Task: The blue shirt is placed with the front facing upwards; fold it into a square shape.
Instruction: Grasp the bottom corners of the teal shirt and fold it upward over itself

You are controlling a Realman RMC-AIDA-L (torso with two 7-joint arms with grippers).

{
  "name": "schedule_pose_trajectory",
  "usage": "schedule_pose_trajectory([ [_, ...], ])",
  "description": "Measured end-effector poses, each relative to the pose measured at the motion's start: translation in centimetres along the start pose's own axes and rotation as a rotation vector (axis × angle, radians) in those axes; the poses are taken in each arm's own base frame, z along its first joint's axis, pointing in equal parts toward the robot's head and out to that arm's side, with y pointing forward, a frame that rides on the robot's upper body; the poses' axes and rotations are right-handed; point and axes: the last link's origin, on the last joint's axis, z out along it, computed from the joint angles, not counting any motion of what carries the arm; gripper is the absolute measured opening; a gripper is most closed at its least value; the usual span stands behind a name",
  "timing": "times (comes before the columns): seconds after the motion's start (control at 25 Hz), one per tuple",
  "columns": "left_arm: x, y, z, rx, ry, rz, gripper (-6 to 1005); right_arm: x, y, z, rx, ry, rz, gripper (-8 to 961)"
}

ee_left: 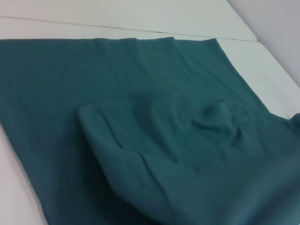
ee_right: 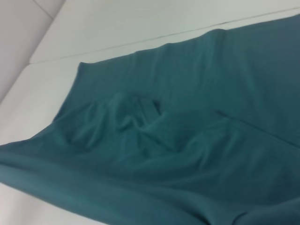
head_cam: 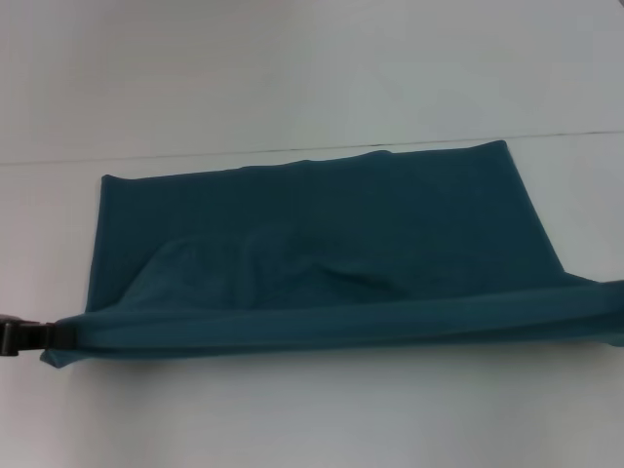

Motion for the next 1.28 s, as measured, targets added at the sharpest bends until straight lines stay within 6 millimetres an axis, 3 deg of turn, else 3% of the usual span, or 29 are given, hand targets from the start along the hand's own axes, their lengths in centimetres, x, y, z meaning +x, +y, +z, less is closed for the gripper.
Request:
schedule_pose_trajectory([
  [0.96,-2.5,0.3,-2.5,-0.028,0.035,-0.059,17,3.1,0.2,-0.8,-0.043,0.053,0.069,57],
  [1.08,-2.4,0.2,-2.4,-0.025,0.037,-0.058,17,2.5,0.3,-0.8,-0.052,0.038,0.057,57],
  [1.28,-0.4,-0.3,-1.6,-0.013,0.057,-0.037,17,-0.3,0.7,-0.5,-0.065,-0.042,0.012,57],
])
